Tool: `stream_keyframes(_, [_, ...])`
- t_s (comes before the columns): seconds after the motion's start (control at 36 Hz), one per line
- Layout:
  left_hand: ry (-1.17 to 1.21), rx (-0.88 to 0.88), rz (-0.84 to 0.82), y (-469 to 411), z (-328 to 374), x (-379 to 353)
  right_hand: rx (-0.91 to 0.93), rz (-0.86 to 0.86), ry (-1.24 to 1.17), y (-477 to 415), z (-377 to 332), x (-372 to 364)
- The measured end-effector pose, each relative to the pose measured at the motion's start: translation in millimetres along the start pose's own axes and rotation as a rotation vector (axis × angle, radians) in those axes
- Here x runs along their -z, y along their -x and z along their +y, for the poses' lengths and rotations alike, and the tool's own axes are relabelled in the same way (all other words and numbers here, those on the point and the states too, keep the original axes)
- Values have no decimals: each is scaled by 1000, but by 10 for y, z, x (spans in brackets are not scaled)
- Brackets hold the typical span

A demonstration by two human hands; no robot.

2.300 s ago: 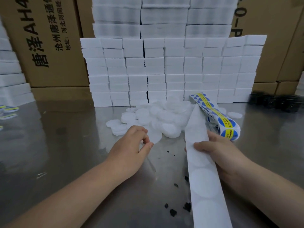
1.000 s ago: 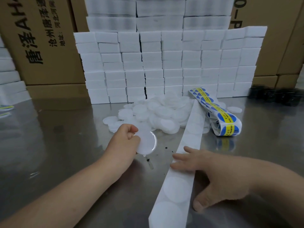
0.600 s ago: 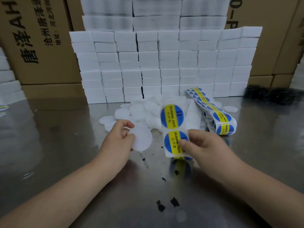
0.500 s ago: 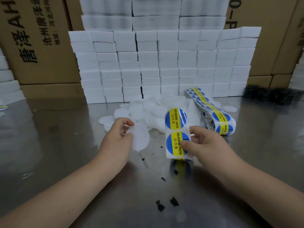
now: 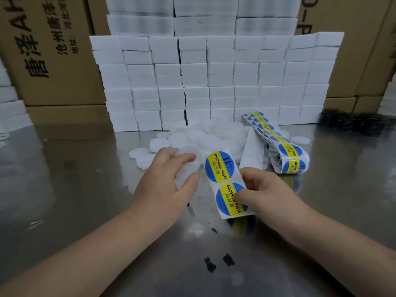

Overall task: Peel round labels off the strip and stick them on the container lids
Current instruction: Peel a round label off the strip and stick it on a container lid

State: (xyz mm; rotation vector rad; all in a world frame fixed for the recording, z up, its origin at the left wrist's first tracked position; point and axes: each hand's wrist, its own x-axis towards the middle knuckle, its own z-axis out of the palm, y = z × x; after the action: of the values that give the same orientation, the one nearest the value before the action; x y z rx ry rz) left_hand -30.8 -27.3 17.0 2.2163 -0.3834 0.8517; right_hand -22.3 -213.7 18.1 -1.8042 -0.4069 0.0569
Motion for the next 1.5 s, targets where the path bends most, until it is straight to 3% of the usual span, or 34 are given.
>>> stream_keyframes(0.53, [-265,-269,38,22,115,-18,77,-115,9,52,-24,-70])
stream_keyframes(0.72, [-307,-341,-53,30,162,19,91,-109,38,64,-38,-75])
stream_keyframes(1.14, [-289,-362,-114,48,201,40,202,-20,114,81,-60,-76])
stream_keyframes(1.5, [-303,-388,-55,42,205,26,249,-48,184,61,-36,-75])
